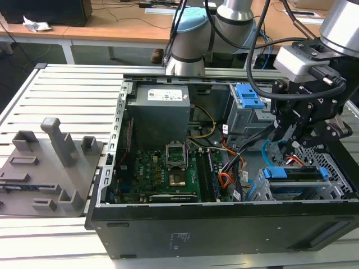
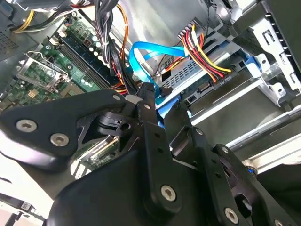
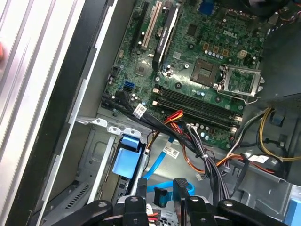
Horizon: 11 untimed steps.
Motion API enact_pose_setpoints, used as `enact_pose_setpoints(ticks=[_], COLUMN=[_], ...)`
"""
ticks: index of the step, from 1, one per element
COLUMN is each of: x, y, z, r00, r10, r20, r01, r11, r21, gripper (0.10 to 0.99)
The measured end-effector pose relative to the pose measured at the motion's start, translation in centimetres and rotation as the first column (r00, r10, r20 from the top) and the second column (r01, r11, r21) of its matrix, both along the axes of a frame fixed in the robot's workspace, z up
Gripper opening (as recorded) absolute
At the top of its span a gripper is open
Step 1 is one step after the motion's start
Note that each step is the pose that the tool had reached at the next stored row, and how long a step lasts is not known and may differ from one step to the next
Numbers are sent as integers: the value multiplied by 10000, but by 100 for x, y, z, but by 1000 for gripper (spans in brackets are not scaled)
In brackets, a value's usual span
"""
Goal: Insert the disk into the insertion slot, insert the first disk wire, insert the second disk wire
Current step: 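Insert the second disk wire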
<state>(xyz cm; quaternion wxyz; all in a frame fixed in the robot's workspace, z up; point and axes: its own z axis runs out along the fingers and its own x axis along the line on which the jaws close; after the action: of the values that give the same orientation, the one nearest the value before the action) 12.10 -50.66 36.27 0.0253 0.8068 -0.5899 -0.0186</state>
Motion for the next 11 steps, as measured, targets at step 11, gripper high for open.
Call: enact_pose_setpoints(ticks=[11], x=[0], y=[0], z=[0], r00=[10000], r10=[13], r20=[0], r01=[-13], r11=[10000], r21=[0], gripper=[165])
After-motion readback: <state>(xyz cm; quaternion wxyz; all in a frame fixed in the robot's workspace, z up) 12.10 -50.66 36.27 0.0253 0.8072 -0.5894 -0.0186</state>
